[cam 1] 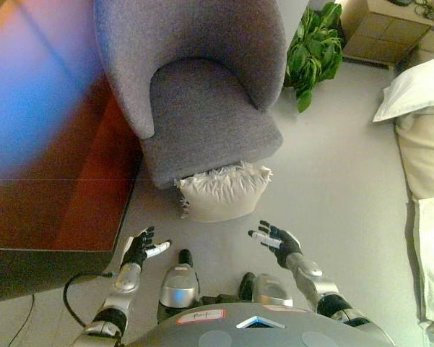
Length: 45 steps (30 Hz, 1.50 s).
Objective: Pick up the pillow and put it on the sofa.
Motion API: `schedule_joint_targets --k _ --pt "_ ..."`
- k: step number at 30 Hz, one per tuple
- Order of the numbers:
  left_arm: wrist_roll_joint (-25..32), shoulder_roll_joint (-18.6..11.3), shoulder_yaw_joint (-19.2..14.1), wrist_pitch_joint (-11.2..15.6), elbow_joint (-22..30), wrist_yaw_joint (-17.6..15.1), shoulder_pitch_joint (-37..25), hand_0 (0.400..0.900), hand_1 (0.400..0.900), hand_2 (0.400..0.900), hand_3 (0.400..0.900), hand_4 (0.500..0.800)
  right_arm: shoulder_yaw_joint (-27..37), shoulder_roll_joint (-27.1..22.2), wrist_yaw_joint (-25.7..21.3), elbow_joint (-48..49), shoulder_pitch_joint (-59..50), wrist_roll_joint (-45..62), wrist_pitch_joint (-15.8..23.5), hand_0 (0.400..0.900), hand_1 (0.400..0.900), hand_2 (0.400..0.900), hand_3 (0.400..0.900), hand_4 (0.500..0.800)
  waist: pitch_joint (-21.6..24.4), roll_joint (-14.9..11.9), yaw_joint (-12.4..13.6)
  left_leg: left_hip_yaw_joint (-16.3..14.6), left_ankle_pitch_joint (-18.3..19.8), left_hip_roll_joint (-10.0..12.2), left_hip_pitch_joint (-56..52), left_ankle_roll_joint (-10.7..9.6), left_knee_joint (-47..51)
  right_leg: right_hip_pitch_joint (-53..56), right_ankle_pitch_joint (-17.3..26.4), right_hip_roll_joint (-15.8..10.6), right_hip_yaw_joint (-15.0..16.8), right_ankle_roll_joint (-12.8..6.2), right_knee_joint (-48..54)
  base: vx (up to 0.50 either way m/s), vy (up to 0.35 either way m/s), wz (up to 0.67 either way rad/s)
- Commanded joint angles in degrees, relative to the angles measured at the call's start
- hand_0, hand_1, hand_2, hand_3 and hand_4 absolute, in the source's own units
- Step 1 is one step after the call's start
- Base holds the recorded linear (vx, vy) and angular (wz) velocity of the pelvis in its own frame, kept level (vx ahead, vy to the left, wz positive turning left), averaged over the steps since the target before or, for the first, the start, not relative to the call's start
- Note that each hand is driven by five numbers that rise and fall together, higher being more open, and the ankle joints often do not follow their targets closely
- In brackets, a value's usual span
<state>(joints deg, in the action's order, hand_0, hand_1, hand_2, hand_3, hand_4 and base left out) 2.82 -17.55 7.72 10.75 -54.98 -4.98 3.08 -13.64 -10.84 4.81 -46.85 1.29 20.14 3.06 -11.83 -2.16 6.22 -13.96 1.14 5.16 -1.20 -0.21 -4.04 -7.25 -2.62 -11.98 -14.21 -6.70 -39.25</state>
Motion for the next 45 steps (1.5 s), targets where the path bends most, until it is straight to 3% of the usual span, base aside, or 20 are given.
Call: schedule_joint_targets --k 1,4,7,8,9,11,14,17,20,24,28,32,34,39,44,45 --pt "0.9 -3.7 1.2 -0.1 3.6 -0.2 2.3 0.900 0.900 0.900 0.900 0.800 -0.4 -1.6 -0.8 6.8 -0.1 2.0 2.1 0.900 0.900 0.900 0.900 0.800 3.3 2.6 -0.7 2.7 1.4 -4.3 2.1 4.6 1.8 -0.7 3.5 -1.2 -1.0 -2.75 -10.5 0.13 0.007 0.21" --pt "1.2 -4.6 0.0 -0.6 4.4 1.7 2.3 0.900 0.900 0.900 0.900 0.800 -0.2 -1.4 0.0 7.4 -0.1 0.5 2.7 0.900 0.900 0.900 0.900 0.800 2.5 3.2 -1.4 3.0 1.7 -3.7 -0.1 3.4 2.5 -2.6 5.8 -5.2 -1.6 -2.84 -3.1 0.13 -0.130 0.33" --pt "1.3 -5.3 -0.8 -1.8 5.4 3.8 1.4 0.900 0.900 0.900 0.900 0.800 -0.4 -1.2 -1.2 8.5 0.7 -4.1 4.1 0.900 0.900 0.900 0.900 0.800 1.0 0.7 -2.7 3.4 3.7 -2.7 -2.0 0.5 1.3 -2.4 15.5 -13.5 -1.1 -5.64 21.2 0.23 -0.429 0.53" --pt "1.3 -5.2 -0.7 -1.9 5.5 4.2 1.4 0.900 0.900 0.900 0.900 0.800 -0.5 -1.2 -2.1 8.8 1.0 -5.1 4.1 0.900 0.900 0.900 0.900 0.800 1.0 0.3 -2.9 3.5 4.2 -2.1 -2.1 -0.3 0.9 -1.9 17.2 -14.9 -1.1 -6.31 26.6 0.26 -0.507 0.45" --pt "1.0 -4.8 -0.5 -1.4 5.3 4.3 1.7 0.900 0.900 0.900 0.900 0.800 -0.8 -1.5 -3.0 9.8 1.3 -7.0 3.8 0.900 0.900 0.900 0.900 0.800 0.8 0.0 -3.3 3.4 4.8 -0.3 -2.5 -1.6 0.5 -1.6 20.1 -17.2 -0.5 -7.53 31.0 0.23 -0.389 0.38" --pt "1.7 -4.6 0.1 -0.6 5.2 4.4 2.5 0.900 0.900 0.900 0.900 0.800 -1.2 -2.3 -4.5 11.8 2.1 -10.4 3.1 0.900 0.900 0.900 0.900 0.800 0.7 -0.2 -3.8 3.8 4.8 2.1 -2.8 -2.8 0.3 0.7 19.1 -16.6 -0.5 -8.00 33.5 0.21 -0.290 0.41" --pt "3.0 -3.2 0.6 -0.7 5.1 4.2 3.1 0.900 0.900 0.900 0.900 0.800 -1.4 -4.4 -7.9 13.0 1.9 -17.0 0.7 0.900 0.900 0.900 0.900 0.800 1.5 -0.7 -3.7 3.0 2.9 5.3 -2.9 -5.2 0.1 4.2 16.1 -14.9 -3.6 -7.92 35.5 0.21 -0.192 0.41" --pt "2.9 -2.2 0.6 -0.3 6.8 5.0 4.5 0.900 0.900 0.900 0.900 0.800 -1.9 -7.9 -10.8 14.3 0.6 -25.6 -0.4 0.900 0.900 0.900 0.900 0.800 1.9 -1.6 -3.2 3.2 2.8 8.1 -2.2 -6.7 -2.7 5.5 13.2 -13.0 -4.6 -7.71 36.1 0.20 -0.196 0.38" --pt "3.1 -2.7 1.6 0.6 9.9 5.8 5.1 0.900 0.900 0.900 0.900 0.800 -3.0 -12.8 -15.1 17.3 -2.1 -34.9 -1.2 0.900 0.900 0.900 0.900 0.800 0.7 -1.9 -2.7 3.9 3.5 11.4 1.1 -8.0 -7.8 4.1 12.4 -12.3 -4.7 -7.26 35.6 0.03 -0.178 0.31" --pt "8.5 -4.8 2.7 1.7 12.8 6.9 1.9 0.900 0.900 0.900 0.900 0.800 -3.6 -19.7 -23.2 20.0 -8.2 -45.6 -0.8 0.900 0.900 0.900 0.900 0.800 -3.9 -1.3 -2.8 5.3 3.8 14.2 7.8 -9.0 -13.0 -2.1 10.8 -12.6 -3.9 -6.21 30.8 -0.18 -0.081 0.52" --pt "12.4 -7.7 4.3 4.5 15.5 5.6 -0.6 0.900 0.900 0.900 0.900 0.800 -4.6 -25.6 -29.2 22.7 -13.8 -52.5 -0.8 0.900 0.900 0.900 0.900 0.800 -9.3 -1.1 -2.5 10.8 5.8 14.7 16.1 -8.4 -19.4 -13.8 7.0 -14.9 0.9 -6.16 18.9 -0.20 0.011 0.30" --pt "12.4 -11.2 6.0 5.6 19.8 3.3 -2.0 0.900 0.900 0.900 0.900 0.800 -5.2 -28.6 -30.7 23.2 -17.9 -54.2 -0.3 0.900 0.900 0.900 0.900 0.800 -12.4 -1.3 -1.7 13.5 6.9 14.9 23.0 -8.4 -23.3 -20.8 6.4 -16.8 2.7 -7.00 14.6 -0.12 -0.028 0.15" --pt "9.8 -12.3 6.9 5.0 20.2 -0.9 -3.4 0.900 0.900 0.900 0.900 0.800 -5.8 -29.8 -30.1 22.4 -21.7 -54.7 -0.1 0.900 0.900 0.900 0.900 0.800 -14.0 -1.1 -1.1 14.4 7.6 14.5 27.1 -8.5 -26.0 -24.4 5.6 -17.0 3.7 -7.18 11.4 -0.12 0.018 0.08" --pt "12.6 -13.9 6.9 4.4 20.3 -7.2 -5.1 0.900 0.900 0.900 0.900 0.800 -7.3 -33.0 -29.3 21.6 -27.3 -52.1 -0.3 0.900 0.900 0.900 0.900 0.800 -16.3 -0.3 -0.5 15.2 9.6 14.4 35.3 -8.4 -33.2 -31.5 2.4 -16.4 5.2 -6.98 3.8 -0.09 0.037 0.05" --pt "16.8 -13.6 5.7 5.4 21.2 -8.9 -4.3 0.900 0.900 0.900 0.900 0.800 -6.7 -36.4 -31.8 19.4 -31.3 -51.3 0.7 0.900 0.900 0.900 0.900 0.800 -17.5 1.3 0.0 14.9 12.2 14.4 43.1 -7.9 -41.6 -37.9 -1.1 -17.0 6.2 -5.83 -4.5 -0.10 0.085 0.09" --pt "20.5 -12.7 5.0 4.6 20.5 -8.9 -3.9 0.900 0.900 0.900 0.900 0.800 -6.9 -37.1 -32.8 18.1 -32.9 -52.0 0.3 0.900 0.900 0.900 0.900 0.800 -17.8 1.7 0.3 15.1 13.3 14.4 45.2 -7.8 -44.4 -39.9 -2.4 -17.4 6.4 -5.38 -7.4 -0.07 0.098 0.06"
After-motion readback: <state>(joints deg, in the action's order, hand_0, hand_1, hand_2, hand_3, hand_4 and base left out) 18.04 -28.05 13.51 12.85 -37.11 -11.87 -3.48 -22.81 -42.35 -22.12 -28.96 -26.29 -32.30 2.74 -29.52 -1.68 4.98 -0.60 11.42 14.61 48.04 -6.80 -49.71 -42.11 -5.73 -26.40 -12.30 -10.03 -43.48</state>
